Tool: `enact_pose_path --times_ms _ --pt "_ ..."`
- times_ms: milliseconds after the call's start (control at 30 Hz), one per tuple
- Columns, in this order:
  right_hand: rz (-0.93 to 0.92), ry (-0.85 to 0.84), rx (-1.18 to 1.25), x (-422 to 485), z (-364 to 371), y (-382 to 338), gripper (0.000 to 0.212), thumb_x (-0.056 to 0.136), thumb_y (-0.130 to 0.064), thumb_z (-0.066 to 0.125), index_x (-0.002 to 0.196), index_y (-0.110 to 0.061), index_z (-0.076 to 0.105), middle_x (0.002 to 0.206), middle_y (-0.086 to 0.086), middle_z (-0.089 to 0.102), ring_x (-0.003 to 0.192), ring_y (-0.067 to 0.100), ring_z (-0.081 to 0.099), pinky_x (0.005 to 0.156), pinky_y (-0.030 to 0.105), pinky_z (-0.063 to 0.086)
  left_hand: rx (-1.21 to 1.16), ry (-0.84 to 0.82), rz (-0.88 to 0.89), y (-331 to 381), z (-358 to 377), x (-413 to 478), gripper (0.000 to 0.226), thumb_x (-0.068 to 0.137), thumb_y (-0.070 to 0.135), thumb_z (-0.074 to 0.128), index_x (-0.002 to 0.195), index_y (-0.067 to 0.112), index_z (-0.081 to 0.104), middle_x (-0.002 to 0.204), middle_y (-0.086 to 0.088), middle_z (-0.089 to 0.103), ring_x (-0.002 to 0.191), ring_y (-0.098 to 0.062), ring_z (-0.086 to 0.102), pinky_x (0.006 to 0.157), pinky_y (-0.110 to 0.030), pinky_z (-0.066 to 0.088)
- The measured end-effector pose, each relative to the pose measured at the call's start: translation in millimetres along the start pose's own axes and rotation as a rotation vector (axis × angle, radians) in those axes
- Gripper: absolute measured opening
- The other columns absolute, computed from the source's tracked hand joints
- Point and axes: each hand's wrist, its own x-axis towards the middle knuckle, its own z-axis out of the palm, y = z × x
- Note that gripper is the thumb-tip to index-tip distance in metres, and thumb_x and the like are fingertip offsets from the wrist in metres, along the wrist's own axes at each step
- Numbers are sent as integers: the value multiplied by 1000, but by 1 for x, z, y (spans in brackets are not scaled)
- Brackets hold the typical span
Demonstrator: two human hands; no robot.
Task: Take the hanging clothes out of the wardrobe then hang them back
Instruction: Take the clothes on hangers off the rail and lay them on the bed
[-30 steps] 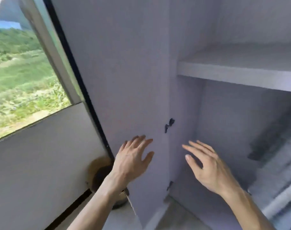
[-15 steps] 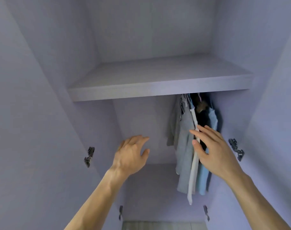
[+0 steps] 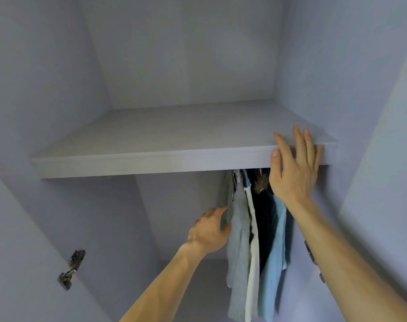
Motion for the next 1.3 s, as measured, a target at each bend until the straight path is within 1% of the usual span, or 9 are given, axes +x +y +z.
enact_pose_path --times_ms 267,500,633,700,833,1000,1067,1167,1300 --pt "-112 278 -95 1 58 23 41 100 -33 35 134 -24 57 141 9 52 141 29 37 116 61 20 -425 26 -180 21 62 77 58 101 44 44 153 24 28 151 -7 41 133 -25 49 108 -35 42" --pt "-111 257 -97 -1 56 23 39 99 -32 38 134 -25 55 140 9 53 140 29 38 115 62 20 -295 34 -207 43 78 106 61 98 18 42 154 13 19 149 -15 37 128 -37 47 103 -47 44" --pt "-106 258 -104 -2 54 24 40 99 -33 37 133 -25 56 141 8 51 139 29 38 116 61 19 -222 86 -272 38 61 110 71 90 2 45 154 7 14 150 -15 36 136 -34 38 112 -41 35" --pt "-107 267 -101 -1 55 24 40 99 -32 37 133 -24 56 140 8 51 139 29 38 116 61 19 -243 136 -309 30 51 111 71 86 -3 44 151 9 19 146 -15 41 131 -35 42 106 -42 43" --pt "-105 276 -98 -1 56 23 40 98 -32 39 132 -23 58 140 9 52 139 30 38 117 60 18 -282 174 -343 19 35 108 58 85 4 42 142 14 30 129 -17 56 110 -37 58 85 -43 50" --pt "-97 268 -97 -1 55 21 39 98 -32 39 132 -24 57 140 9 52 139 30 38 116 61 18 -301 179 -315 26 34 102 35 94 32 44 127 24 39 92 -8 66 85 -33 65 80 -44 55" --pt "-94 257 -91 -2 54 21 39 99 -33 37 132 -24 57 140 9 52 139 30 38 116 61 18 -310 189 -286 27 36 104 39 98 48 44 129 24 44 93 -9 69 87 -33 66 78 -41 55" --pt "-90 247 -91 -2 54 20 39 100 -33 37 133 -25 56 141 8 51 139 30 37 116 61 19 -396 188 -274 25 34 106 43 102 45 43 141 29 47 110 -6 70 97 -30 67 83 -35 55" --pt "-89 243 -87 -2 53 21 38 101 -33 37 132 -25 57 141 7 50 139 30 38 117 61 18 -530 213 -274 20 30 102 37 103 34 43 138 32 55 99 7 63 71 -5 57 79 -25 52"
